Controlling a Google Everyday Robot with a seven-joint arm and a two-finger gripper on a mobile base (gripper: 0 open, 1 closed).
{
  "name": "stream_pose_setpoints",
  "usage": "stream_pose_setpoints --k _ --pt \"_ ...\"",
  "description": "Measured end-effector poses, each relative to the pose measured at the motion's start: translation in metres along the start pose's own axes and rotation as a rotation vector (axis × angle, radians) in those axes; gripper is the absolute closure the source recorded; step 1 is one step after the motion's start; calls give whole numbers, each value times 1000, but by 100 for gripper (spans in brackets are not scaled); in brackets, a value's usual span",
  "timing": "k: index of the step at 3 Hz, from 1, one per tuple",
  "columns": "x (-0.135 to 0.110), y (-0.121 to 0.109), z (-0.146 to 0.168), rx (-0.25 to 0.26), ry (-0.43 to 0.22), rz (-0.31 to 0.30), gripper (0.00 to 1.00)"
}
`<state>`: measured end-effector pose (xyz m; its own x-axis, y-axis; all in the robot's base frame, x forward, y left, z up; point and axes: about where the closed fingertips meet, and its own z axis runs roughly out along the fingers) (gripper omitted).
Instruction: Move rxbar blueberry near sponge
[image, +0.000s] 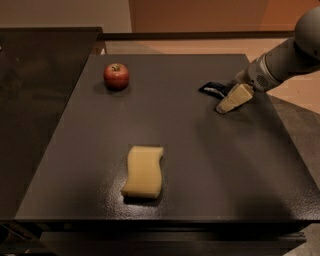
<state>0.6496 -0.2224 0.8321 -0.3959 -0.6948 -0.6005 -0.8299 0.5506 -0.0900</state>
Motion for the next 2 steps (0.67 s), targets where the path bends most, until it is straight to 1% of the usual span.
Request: stream_pose_setpoints --k 2 --pt "-6 2 0 -22 -53 -13 64"
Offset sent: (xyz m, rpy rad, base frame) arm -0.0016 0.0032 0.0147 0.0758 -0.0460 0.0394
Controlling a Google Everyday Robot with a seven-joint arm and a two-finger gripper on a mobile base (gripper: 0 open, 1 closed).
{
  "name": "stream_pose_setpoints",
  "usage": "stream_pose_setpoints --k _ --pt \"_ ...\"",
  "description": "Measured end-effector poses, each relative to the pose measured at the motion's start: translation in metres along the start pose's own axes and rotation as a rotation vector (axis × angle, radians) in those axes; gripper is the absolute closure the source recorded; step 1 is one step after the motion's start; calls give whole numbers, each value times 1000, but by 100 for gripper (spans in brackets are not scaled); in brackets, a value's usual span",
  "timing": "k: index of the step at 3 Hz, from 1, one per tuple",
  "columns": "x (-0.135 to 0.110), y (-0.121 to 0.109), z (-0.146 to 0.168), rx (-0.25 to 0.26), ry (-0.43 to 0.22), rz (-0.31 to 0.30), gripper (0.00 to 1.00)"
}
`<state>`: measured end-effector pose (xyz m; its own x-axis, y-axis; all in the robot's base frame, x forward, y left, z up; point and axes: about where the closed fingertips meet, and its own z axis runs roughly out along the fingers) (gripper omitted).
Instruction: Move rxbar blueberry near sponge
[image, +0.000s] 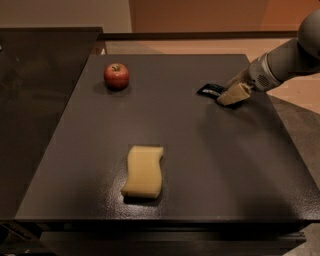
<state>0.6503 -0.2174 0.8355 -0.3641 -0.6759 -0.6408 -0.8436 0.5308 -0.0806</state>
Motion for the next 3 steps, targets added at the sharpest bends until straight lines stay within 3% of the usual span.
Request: stream_pose_setpoints --k 1,2,3 --pt "2 4 -2 -9 -8 0 88" --pt "-3 19 -10 -28 -24 -18 100" --pt "-17 50 -17 -83 -42 -61 100"
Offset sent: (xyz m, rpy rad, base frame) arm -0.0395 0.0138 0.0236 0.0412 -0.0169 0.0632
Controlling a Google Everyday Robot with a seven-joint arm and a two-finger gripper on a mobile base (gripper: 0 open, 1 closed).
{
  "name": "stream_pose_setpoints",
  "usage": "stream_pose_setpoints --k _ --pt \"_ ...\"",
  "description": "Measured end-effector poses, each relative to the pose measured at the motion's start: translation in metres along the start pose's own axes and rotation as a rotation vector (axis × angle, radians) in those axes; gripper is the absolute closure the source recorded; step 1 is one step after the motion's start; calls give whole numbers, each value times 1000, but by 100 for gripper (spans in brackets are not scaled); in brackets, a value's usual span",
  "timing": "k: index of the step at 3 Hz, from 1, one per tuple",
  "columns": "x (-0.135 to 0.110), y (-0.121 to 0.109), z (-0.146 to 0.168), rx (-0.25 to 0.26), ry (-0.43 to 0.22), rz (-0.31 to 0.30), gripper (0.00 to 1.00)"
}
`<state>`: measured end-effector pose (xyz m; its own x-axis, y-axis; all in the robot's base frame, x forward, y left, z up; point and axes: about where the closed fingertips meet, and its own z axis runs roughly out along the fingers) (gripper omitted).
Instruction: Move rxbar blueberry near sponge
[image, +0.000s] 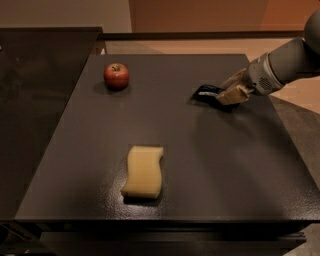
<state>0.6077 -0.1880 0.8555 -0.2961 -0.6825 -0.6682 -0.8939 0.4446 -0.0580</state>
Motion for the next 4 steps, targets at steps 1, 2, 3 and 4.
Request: stream_pose_setpoints --k 1,2,3,4 --pt "-16 36 3 -77 -13 -46 100" --pt "-28 73 6 -159 -21 -96 100" --pt "-36 106 5 -222 -31 -132 100" --pt "-43 136 2 -273 -47 -163 100"
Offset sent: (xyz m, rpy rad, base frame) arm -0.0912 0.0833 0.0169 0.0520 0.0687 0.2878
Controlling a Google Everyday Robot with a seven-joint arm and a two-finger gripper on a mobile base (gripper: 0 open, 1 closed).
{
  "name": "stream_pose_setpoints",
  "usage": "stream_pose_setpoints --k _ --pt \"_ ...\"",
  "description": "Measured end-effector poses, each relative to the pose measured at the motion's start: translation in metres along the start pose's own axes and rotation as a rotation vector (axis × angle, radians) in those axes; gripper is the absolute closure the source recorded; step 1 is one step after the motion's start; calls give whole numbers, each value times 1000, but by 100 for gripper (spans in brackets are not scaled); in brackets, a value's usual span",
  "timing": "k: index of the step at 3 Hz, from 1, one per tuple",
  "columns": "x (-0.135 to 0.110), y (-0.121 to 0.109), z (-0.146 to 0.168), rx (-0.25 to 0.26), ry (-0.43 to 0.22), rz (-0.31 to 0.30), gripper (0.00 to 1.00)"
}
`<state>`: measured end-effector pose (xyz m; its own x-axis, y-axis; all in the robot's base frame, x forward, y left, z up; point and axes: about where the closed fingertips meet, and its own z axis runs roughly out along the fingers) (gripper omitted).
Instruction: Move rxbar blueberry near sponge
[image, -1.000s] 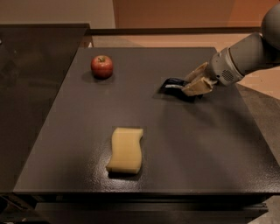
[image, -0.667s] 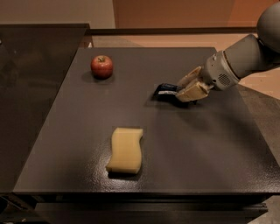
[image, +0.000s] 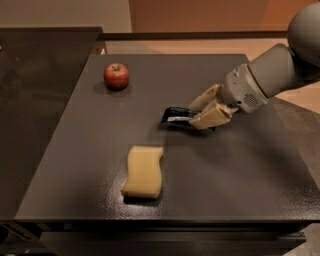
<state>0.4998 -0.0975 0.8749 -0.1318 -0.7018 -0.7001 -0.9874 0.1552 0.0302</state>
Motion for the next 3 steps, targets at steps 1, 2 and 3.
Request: stream_pose_setpoints --k 1,2,3 --pt "-5 23 5 -45 -20 -38 100" --pt "-4 42 10 -87 -36 -82 100" --pt "1 54 16 -125 -45 -120 83"
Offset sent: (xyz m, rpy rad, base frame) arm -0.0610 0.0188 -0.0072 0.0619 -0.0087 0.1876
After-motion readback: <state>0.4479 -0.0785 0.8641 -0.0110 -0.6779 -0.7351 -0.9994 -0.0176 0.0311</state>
